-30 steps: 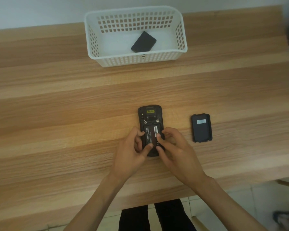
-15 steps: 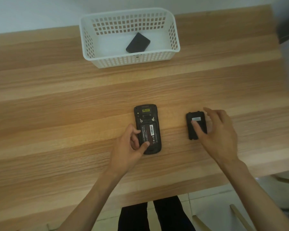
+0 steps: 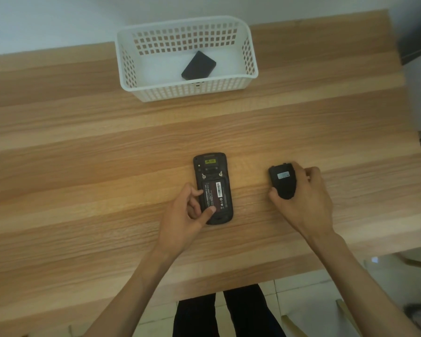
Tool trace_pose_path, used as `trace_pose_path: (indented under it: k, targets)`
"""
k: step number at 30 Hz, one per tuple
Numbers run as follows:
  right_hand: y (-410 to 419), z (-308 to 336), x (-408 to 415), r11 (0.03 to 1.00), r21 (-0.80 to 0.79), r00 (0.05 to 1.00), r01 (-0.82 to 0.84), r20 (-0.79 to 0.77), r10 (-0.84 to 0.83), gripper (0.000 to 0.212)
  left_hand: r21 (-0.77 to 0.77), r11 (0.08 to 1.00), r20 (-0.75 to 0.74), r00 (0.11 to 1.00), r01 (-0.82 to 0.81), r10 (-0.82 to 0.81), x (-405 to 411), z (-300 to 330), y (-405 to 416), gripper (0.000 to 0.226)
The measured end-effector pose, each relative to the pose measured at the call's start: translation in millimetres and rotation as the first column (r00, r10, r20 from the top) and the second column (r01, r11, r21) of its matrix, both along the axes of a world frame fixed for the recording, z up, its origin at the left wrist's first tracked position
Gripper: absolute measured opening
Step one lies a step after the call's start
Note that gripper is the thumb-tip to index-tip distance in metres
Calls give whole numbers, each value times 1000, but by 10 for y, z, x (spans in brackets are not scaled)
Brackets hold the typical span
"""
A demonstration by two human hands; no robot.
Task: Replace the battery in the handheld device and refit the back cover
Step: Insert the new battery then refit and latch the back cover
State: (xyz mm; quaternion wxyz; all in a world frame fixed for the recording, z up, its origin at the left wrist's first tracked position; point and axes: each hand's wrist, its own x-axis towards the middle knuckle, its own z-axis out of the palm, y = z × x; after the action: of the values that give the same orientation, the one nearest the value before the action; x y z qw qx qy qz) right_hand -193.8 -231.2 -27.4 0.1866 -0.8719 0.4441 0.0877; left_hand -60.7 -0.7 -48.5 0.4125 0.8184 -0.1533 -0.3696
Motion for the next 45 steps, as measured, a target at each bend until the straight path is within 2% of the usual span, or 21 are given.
trace_pose_path:
  k: [4,7,10,13,16,19,22,27,32,35,40,45]
  targets:
    - [1,169,60,997,74,986,18,165,-30,55,-29,999,-82,996,25,-27,117,38,42,17]
    - [0,267,93,998,60,960,-28,279,10,45,-53,998,2,999,35,-35,231,75,49,6]
    - [-23,305,154,992,-22,922,-121,368,121,36,-52,998,82,996,32,-27,317,136,23,9]
    - [-39,365,247,972,-87,869,-217,437,233,16,-65,998,137,991,20,-11,377,231,-9,10]
    - [-33,433,331,967,-30,834,-255,500,235,7,-110,994,146,989,13,3,414,349,-75,7]
    - [-18,542,415,947,169,835,-273,531,145,24,-165,986,150,989,17,8,443,455,-146,10]
    - [-5,645,515,885,372,843,-281,537,41,34,-200,978,217,976,58,-14,485,529,-211,25]
    - [30,677,647,775,509,833,-375,551,42,29,-229,966,174,982,118,-78,513,643,-284,45]
    - [106,571,745,719,571,832,-397,554,20,36,-260,964,67,997,51,-35,521,599,-315,31]
    - [157,470,761,708,616,841,-345,539,-59,39,-244,969,20,999,-27,33,515,534,-278,28]
    - [265,280,741,707,653,844,-271,515,-152,39,-246,965,-27,996,-89,84,490,452,-222,43]
    - [326,180,690,726,642,847,-247,507,-160,39,-249,968,39,999,-10,20,442,352,-152,57]
